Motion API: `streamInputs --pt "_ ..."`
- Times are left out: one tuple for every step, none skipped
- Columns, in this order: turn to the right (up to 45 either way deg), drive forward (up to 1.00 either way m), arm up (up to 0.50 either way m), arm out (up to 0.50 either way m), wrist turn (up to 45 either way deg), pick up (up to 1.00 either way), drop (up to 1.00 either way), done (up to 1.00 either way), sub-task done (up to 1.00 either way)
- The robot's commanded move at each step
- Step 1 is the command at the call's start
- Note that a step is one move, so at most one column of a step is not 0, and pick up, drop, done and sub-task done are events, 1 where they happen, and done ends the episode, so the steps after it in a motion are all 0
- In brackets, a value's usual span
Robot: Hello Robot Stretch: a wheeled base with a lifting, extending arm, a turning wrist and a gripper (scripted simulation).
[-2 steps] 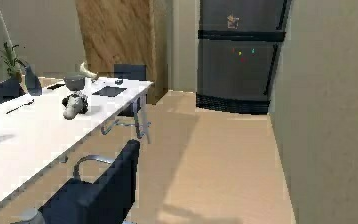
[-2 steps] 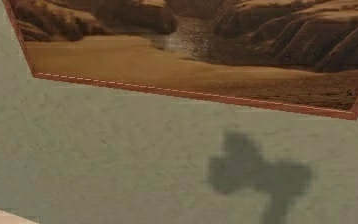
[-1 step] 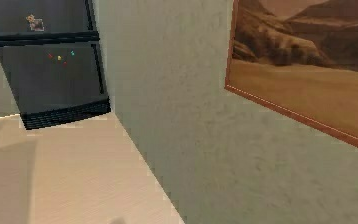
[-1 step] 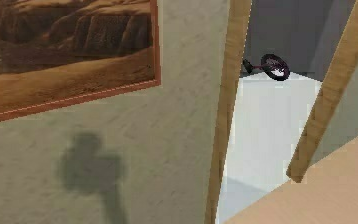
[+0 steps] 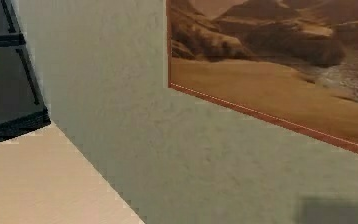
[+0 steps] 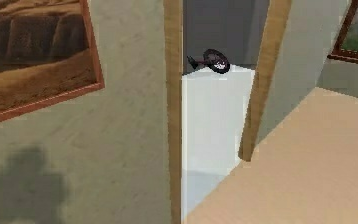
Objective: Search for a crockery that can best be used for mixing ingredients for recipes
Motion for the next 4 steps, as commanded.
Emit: streamInputs --pt "0.0 0.2 0.0 0.0 0.0 0.0 0.0 0.0 0.0" --pt "-42.0 0.0 0.0 0.0 0.0 0.0 0.0 0.0 0.0" --pt "0.0 0.9 0.0 0.0 0.0 0.0 0.0 0.0 0.0" --pt "-45.0 0.0 0.0 0.0 0.0 0.0 0.0 0.0 0.0"
